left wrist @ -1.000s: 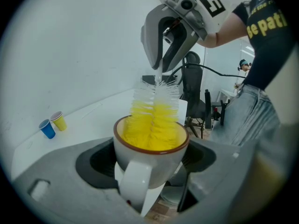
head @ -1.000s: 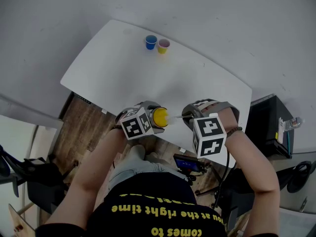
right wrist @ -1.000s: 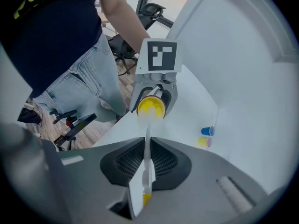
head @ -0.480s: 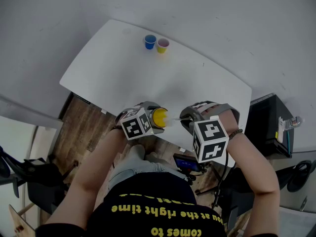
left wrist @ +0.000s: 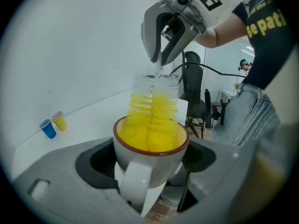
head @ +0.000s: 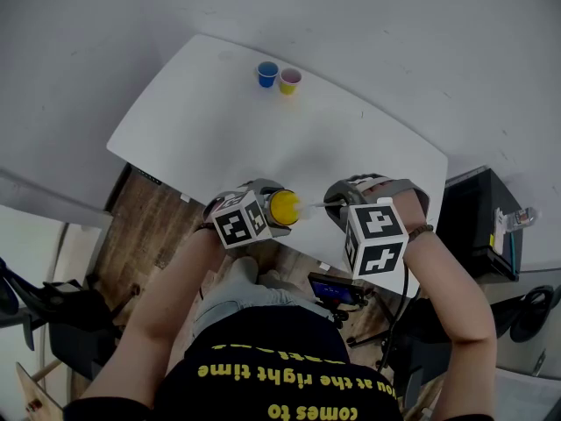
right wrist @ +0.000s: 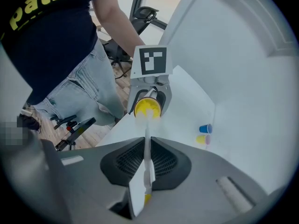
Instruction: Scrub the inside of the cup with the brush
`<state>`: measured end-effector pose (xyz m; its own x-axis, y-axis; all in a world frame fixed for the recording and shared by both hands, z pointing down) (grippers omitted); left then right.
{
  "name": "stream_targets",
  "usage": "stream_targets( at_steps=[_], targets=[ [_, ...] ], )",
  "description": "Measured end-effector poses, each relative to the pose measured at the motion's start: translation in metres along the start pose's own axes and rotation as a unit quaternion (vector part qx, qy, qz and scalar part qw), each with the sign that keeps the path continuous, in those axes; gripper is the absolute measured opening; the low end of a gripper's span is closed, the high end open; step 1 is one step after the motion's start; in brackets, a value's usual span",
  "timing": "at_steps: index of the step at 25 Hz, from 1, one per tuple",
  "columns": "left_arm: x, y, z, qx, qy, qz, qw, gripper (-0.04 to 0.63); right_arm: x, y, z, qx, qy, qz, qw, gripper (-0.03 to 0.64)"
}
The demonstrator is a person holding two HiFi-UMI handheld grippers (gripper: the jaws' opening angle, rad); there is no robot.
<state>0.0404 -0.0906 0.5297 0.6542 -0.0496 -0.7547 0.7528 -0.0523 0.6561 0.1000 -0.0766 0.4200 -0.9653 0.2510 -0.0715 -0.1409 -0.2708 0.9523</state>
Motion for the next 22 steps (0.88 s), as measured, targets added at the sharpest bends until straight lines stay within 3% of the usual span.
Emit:
stream_targets(
  at_steps=[9,22],
  targets=[
    [-0.006,-0.001,0.004,0.006,0.001,0.010,0.9999,0.411,0.005,-0.003,0.009,0.018,0.005,-0.015,1.000,0.046],
    [-0.004,-0.003,0.003,0.008,0.001,0.009,0.9999,0.411,0.003,-0.017,-0.001,0.002,0.030,-0.036,0.999,0.046]
  ],
)
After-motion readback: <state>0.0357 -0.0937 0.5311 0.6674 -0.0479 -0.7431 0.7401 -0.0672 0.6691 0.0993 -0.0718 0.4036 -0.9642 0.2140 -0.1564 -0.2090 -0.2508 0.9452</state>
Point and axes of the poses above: the fingertips, and each gripper's own axes: y forward along the fingers, z to its left, x out of its top, the point moved 3 cm from there along -y, backward along the fingers, and after that the axes turned 1 degree about y, right-handed, at the moved point
